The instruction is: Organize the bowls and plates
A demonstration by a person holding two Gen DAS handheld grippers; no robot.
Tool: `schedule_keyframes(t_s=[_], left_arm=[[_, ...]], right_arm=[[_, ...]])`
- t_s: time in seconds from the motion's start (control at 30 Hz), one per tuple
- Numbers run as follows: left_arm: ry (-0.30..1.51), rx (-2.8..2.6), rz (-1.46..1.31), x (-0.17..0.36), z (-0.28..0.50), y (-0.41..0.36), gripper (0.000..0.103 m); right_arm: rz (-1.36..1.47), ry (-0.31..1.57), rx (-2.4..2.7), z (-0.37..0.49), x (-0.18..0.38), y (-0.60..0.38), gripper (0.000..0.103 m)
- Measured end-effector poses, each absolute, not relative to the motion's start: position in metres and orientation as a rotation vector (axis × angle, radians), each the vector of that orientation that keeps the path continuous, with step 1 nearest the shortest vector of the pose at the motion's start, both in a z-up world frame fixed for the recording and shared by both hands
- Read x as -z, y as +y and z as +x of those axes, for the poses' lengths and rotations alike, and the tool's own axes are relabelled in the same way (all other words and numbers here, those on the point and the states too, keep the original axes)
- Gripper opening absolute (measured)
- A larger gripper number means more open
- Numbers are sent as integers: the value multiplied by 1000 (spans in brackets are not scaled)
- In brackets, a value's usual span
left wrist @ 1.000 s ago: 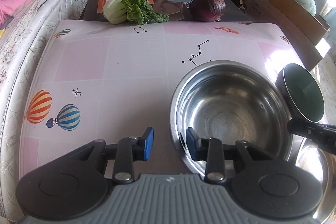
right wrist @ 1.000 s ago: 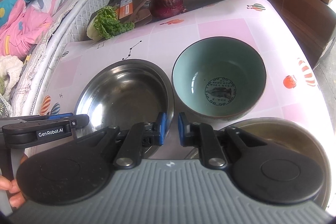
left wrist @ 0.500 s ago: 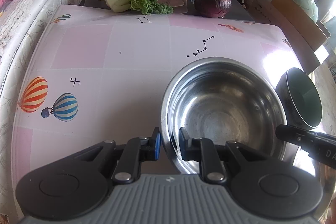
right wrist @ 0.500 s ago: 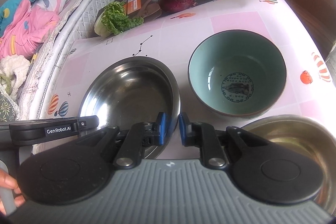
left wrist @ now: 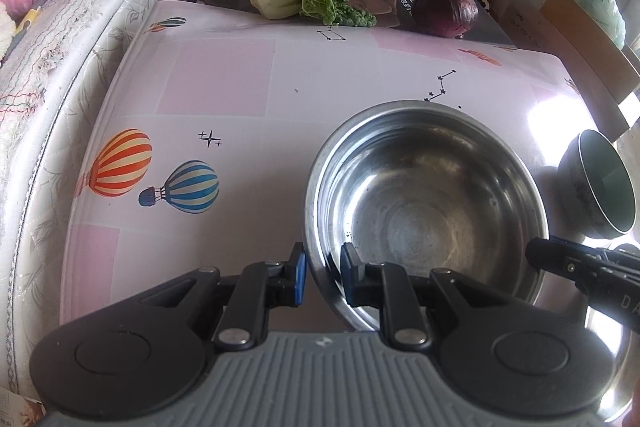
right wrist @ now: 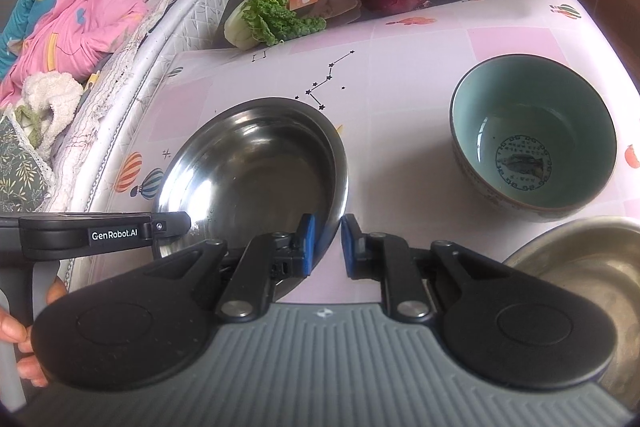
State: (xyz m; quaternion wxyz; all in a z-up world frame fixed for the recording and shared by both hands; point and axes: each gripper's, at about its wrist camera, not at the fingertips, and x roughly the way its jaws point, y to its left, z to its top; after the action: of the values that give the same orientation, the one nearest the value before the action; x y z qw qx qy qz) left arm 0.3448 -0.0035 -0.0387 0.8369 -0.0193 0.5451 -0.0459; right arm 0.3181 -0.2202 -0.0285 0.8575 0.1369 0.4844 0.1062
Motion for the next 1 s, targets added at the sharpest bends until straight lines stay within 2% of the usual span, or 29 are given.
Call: schedule_keyframes(t_s=[0.17,0.3,0.4,0.57,0.63,0.8,1.0], left_arm=[[1120,92,17,35,340,-8,24],[1077,79,68,27,334,-10,42],[1040,65,97,19,329,-11,52],[977,60,144,3,319,-12,61],[952,68,159,-4,315,-15,67],[851,111,184,-27,302,-27,100],[817,229,149,-47,297,-53,103]], right_arm=[[257,1002,-214,315,25,-217,15],[242,990,-199,313,20,-220,18],[232,977,-187,310,15,-223,22],[226,947,-172,303,6,-231,25],[230,931,-169,299,1,-236,25],[244,878,-145,287,-17,-258,27],[240,828,-95,275,-36,-286,29]])
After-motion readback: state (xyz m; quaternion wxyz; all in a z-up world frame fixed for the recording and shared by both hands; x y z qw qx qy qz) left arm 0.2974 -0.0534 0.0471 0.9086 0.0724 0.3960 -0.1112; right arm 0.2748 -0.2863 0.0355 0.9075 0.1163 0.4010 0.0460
